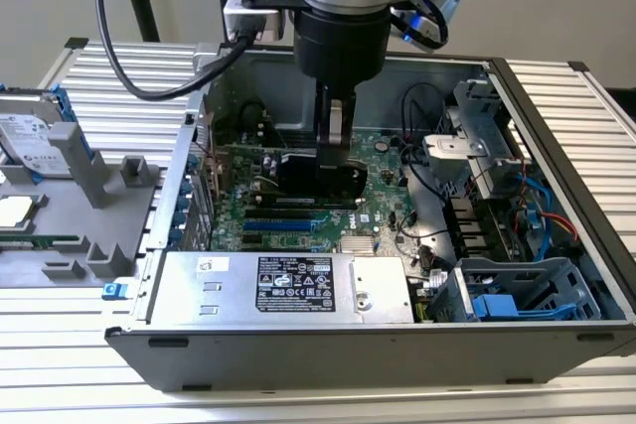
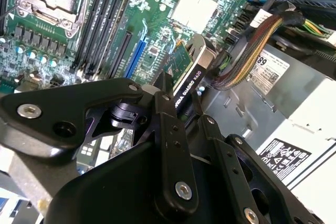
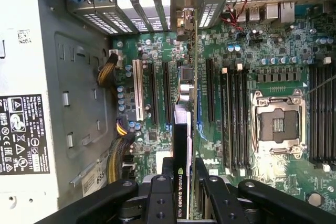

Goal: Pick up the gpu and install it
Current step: 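Insert the gpu into the slot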

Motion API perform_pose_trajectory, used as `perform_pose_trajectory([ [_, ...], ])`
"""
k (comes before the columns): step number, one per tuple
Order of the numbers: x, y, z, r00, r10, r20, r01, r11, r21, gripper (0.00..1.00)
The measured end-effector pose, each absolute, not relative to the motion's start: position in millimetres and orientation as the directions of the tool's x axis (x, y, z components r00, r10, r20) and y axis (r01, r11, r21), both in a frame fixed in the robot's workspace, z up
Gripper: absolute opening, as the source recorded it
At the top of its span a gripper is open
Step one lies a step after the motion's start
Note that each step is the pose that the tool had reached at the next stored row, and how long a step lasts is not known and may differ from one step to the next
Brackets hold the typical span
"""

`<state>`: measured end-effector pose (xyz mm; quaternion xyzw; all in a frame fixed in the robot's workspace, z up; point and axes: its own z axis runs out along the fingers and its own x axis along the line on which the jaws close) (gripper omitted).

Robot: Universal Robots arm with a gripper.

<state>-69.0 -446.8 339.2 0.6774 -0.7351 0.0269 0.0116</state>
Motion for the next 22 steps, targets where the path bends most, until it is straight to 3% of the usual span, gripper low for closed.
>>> perform_pose_trajectory([
  [22,-69.0,-446.8,332.2,-0.082,-0.995,0.056,-0.996,0.081,-0.024,0.00],
])
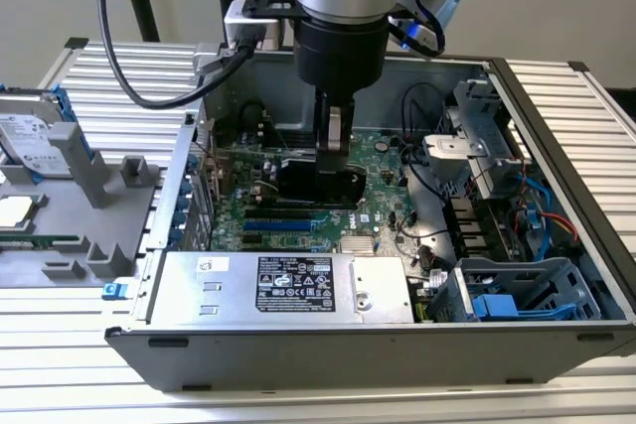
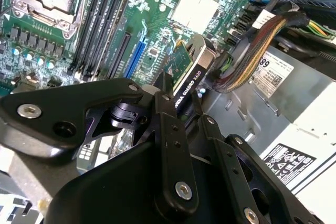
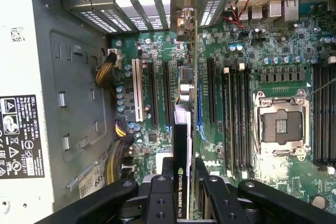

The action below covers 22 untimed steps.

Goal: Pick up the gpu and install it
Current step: 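Insert the gpu into the slot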

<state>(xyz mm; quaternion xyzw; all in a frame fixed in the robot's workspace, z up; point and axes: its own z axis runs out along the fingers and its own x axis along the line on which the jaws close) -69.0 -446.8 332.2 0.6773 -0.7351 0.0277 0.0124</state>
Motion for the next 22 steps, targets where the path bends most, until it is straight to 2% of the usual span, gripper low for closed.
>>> perform_pose_trajectory([
  [22,-69.0,-446.8,324.4,-0.083,-0.995,0.058,-0.996,0.081,-0.033,0.00],
])
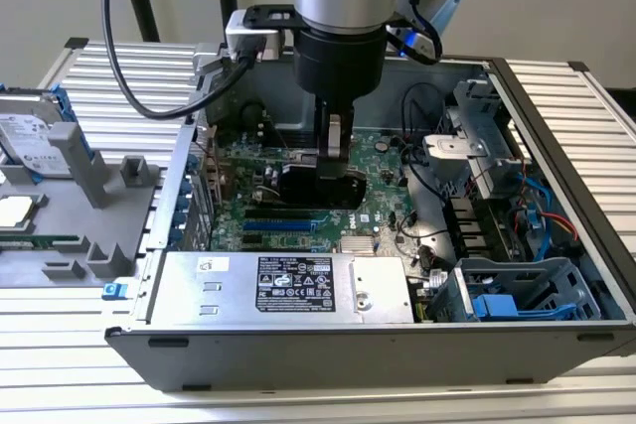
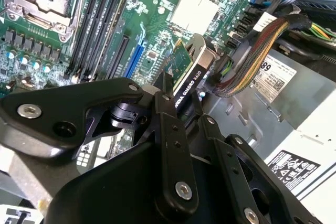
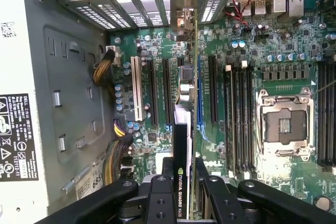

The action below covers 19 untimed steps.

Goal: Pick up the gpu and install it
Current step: 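Insert the gpu into the slot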

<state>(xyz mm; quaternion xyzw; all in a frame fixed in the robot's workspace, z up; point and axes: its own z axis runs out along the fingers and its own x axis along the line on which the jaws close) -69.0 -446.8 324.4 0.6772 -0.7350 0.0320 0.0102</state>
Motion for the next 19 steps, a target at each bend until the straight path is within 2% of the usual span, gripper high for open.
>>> perform_pose_trajectory([
  [19,-69.0,-446.7,319.2,-0.083,-0.995,0.060,-0.996,0.081,-0.033,0.00],
])
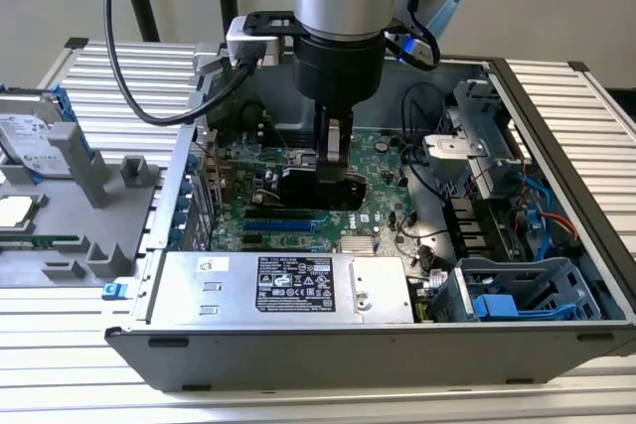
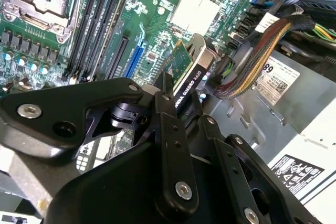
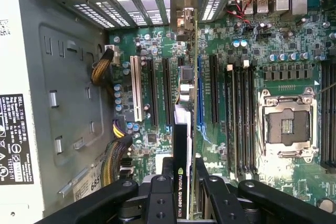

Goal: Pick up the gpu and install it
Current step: 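Insert the gpu into the slot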

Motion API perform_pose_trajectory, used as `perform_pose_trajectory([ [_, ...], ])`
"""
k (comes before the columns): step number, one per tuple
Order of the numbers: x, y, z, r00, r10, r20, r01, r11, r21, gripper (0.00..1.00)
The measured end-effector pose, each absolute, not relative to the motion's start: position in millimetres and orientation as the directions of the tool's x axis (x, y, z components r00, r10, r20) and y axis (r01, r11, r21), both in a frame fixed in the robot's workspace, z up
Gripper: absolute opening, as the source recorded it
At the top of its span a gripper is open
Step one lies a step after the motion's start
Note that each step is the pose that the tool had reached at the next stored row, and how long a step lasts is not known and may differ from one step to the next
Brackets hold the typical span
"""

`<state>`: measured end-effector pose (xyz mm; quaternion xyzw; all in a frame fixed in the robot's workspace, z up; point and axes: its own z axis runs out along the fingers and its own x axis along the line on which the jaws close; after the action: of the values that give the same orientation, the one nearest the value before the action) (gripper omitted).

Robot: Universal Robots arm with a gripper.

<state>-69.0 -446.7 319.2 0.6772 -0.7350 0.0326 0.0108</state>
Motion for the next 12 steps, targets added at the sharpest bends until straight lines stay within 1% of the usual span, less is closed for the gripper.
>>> perform_pose_trajectory([
  [12,-68.9,-446.7,317.5,-0.083,-0.995,0.060,-0.996,0.081,-0.033,0.00],
])
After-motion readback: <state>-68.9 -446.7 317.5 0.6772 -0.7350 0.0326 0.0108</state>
